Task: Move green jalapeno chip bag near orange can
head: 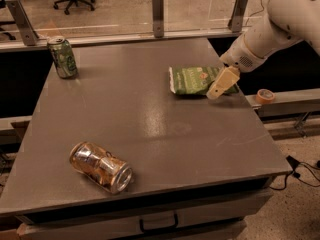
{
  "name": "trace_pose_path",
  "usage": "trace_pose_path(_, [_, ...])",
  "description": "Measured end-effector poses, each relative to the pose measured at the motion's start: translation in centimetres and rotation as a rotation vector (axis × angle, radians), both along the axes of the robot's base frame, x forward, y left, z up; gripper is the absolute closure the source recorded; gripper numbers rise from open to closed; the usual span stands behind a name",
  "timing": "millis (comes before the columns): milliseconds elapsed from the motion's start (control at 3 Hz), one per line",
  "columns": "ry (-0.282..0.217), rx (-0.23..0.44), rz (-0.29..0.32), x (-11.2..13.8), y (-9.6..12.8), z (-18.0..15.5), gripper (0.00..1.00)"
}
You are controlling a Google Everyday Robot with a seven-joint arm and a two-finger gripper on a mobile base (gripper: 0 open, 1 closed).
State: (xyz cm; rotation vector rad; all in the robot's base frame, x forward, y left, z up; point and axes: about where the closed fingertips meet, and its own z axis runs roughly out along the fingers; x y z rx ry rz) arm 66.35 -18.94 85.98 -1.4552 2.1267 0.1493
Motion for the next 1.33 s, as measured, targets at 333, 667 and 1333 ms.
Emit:
trace_pose_path(333, [0.022,0.024,-0.004,0.0,-0.1,-0.3,0.41])
trace_pose_path(667, [0.016,0.052,0.015,-0.7,0.6,0.8,0.65])
trace_pose_path(1333, [-0.036,0.1,0.047,-1.4,1.9,3.9,1.0])
